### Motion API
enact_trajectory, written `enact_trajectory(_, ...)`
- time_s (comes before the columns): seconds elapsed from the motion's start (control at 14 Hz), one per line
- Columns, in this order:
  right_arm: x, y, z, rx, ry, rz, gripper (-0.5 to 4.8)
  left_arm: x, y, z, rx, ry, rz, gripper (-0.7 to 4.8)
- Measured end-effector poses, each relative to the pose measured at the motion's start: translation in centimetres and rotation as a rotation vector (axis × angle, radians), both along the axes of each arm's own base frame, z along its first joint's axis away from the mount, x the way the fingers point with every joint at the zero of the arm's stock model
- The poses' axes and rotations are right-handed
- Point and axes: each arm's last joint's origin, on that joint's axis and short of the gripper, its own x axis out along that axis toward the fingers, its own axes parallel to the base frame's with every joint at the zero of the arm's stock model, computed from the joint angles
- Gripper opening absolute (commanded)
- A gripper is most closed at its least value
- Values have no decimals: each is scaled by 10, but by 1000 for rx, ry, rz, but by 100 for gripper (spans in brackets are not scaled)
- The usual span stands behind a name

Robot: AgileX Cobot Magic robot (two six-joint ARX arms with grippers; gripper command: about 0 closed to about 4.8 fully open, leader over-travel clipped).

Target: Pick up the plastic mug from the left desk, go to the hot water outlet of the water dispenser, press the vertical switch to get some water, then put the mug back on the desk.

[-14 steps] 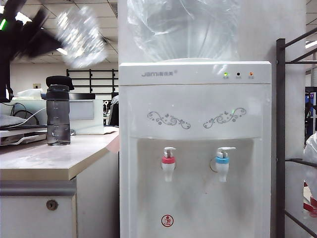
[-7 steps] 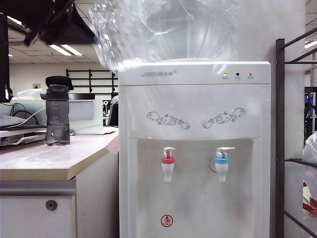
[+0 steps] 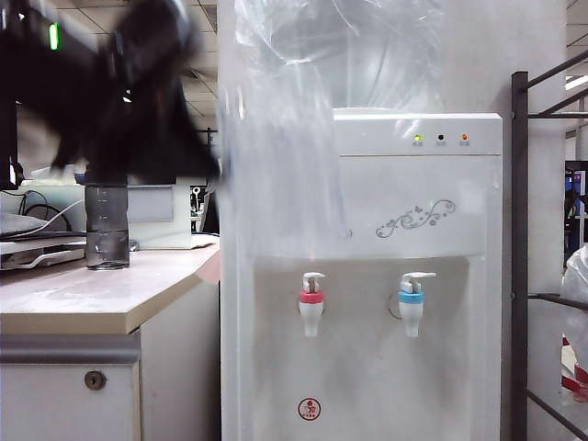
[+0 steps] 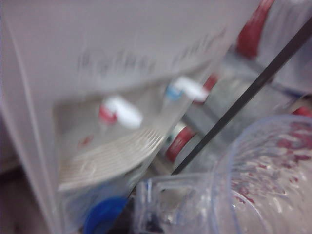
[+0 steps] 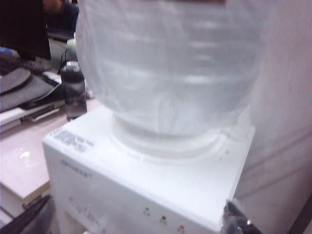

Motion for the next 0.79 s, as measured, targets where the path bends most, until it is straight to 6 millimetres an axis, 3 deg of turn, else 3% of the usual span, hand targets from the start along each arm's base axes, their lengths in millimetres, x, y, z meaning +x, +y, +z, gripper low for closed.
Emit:
enact_trajectory(0.36,4,1,-14,-18,56,0,479,12,-18,-58,22,172,89,-6)
enact_trajectory(0.79,10,3,-26,-30,94,0,479,36,-34,-102,79,262,219,-6)
